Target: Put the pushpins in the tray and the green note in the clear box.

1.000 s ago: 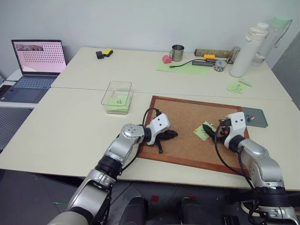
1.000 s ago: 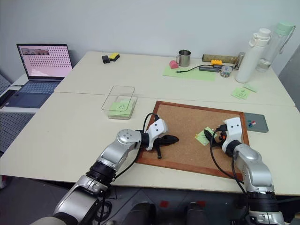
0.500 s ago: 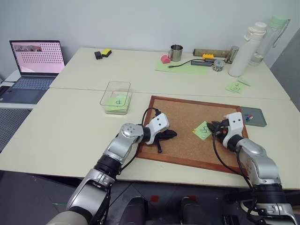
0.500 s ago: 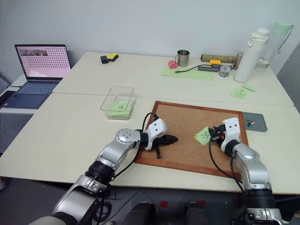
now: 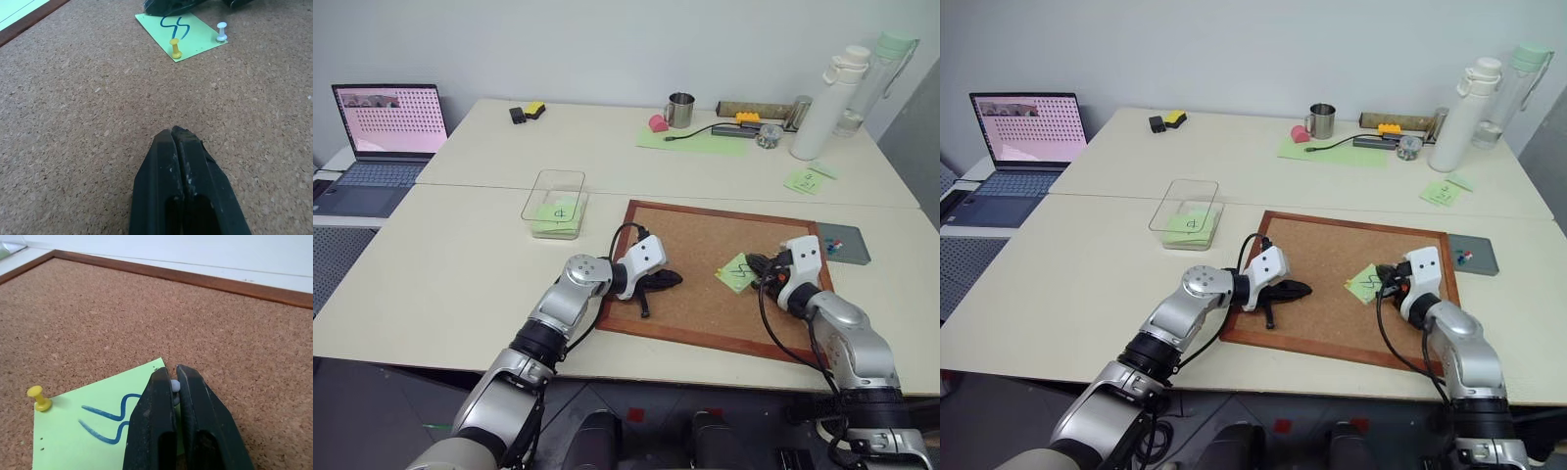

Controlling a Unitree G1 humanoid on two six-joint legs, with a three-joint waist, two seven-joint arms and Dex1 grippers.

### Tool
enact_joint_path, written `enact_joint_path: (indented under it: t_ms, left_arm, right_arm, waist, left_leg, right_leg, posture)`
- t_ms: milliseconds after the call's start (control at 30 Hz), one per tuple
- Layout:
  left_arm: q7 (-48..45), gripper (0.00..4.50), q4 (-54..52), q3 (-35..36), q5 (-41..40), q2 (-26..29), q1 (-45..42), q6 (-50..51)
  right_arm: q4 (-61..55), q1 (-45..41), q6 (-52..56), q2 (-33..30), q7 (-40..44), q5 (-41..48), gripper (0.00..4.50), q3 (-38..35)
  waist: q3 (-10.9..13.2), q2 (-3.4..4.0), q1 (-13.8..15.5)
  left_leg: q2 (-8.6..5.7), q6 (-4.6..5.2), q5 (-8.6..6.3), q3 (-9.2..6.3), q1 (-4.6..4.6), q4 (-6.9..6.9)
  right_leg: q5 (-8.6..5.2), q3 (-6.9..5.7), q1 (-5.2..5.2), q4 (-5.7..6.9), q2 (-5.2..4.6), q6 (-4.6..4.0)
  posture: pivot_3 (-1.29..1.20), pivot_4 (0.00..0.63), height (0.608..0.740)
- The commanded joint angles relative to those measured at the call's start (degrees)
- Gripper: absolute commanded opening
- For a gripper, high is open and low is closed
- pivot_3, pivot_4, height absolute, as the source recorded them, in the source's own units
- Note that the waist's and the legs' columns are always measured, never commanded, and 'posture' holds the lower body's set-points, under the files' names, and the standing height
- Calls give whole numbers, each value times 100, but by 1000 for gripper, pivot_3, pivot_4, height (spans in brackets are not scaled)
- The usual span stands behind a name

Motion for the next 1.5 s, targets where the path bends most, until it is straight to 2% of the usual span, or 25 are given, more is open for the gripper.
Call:
enact_joint_path:
  t_ms: [33,667,800,900,1100,1333,1500]
  left_arm:
    - [130,0,108,-14,187,71,46,109]
    - [299,0,133,-208,521,163,138,105]
    - [308,0,94,-185,494,157,164,85]
    - [292,0,16,-174,426,112,186,131]
    - [262,0,-260,-147,363,112,309,273]
    - [315,0,-638,-64,313,178,545,445]
    - [352,0,-752,-37,304,229,592,517]
  right_arm:
    - [-772,-87,-92,-7,137,342,89,-195]
    - [-827,-296,85,-291,-49,469,89,-611]
    - [43,-767,-158,-595,-583,-75,89,-805]
    - [1331,-1391,-410,-956,-845,-474,89,-819]
    - [3158,-2277,-719,-1203,-952,-485,89,-1066]
    - [4083,-2649,-686,-1272,-805,-260,89,-1292]
    - [4262,-2684,-758,-1276,-726,-215,1083,-1359]
  waist:
    - [0,1,0]
    - [-1,1,-6]
    - [-1,1,-9]
    - [-2,2,-12]
    - [-4,6,-28]
    - [-4,6,-114]
    - [-4,7,-148]
  left_leg:
    - [0,0,0,0,0,0]
    - [0,0,0,1,7,4]
    - [-1,0,0,4,9,5]
    - [-1,1,0,9,11,4]
    - [1,1,1,14,18,-5]
    - [1,1,0,16,15,-7]
    - [1,2,0,16,15,-8]
  right_leg:
    - [0,1,0,0,0,0]
    - [1,3,8,1,0,0]
    - [1,6,9,0,0,0]
    - [1,9,9,-1,-1,1]
    - [1,13,10,0,0,-1]
    - [1,16,10,-3,-1,-1]
    - [1,16,10,-3,-1,-1]
  posture:
    - [0,150,740]
    - [0,150,740]
    - [0,150,740]
    - [0,150,740]
    - [0,150,740]
    - [0,150,740]
    - [0,150,740]
